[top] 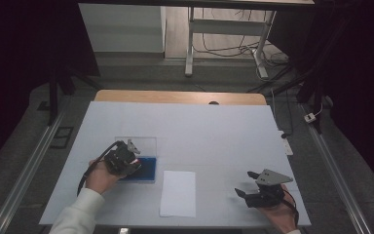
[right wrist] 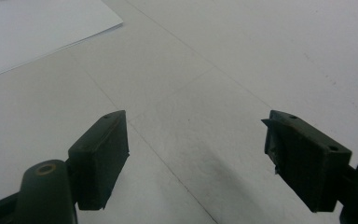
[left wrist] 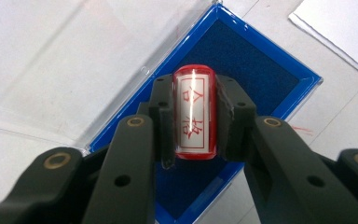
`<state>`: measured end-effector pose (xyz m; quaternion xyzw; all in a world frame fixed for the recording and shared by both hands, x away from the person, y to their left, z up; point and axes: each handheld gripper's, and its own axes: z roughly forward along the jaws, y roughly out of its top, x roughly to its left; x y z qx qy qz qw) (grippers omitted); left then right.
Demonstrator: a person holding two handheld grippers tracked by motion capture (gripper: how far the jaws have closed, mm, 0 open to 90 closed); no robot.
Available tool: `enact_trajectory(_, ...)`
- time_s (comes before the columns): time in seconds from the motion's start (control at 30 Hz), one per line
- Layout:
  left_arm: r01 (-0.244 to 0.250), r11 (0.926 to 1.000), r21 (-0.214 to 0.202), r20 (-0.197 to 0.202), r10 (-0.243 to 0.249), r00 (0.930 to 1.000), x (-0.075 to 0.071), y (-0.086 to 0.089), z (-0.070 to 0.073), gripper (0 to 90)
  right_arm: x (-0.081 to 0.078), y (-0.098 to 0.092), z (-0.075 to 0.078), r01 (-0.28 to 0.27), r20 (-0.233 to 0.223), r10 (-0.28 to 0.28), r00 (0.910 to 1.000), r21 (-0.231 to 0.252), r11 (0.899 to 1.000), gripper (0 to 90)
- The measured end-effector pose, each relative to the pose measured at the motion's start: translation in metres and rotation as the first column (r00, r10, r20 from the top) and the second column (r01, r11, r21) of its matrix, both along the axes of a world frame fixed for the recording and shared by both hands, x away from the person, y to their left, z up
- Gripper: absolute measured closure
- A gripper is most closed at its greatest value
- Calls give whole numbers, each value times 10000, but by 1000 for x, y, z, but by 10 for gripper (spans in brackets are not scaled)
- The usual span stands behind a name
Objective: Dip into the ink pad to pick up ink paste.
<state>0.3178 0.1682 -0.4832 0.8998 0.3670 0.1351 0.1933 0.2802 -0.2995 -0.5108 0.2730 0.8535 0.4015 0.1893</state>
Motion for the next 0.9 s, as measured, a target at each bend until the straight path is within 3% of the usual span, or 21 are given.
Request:
enact_trajectory(0.1, -58, 9984, -554, -70, 55, 10000, 2, 7, 4, 705, -1, -1, 1, 31, 20, -31, 10000, -27, 10000, 213)
enact_trajectory(0.2, 60, 9984, -569, 177, -50, 9998, 0, 6, 4, 703, 1, -3, 1, 63, 44, -64, 10000, 79, 9999, 213)
enact_trajectory(0.4, 211, 9938, -1095, 690, -135, 9975, -3, 7, 19, 702, 0, -5, 2, 177, 107, -177, 9998, -8, 9998, 213)
enact_trajectory(0.9, 185, 9737, -2271, 1121, 73, 9937, -15, 25, 35, 700, 0, -5, 1, 162, 40, -162, 9999, 44, 9999, 213)
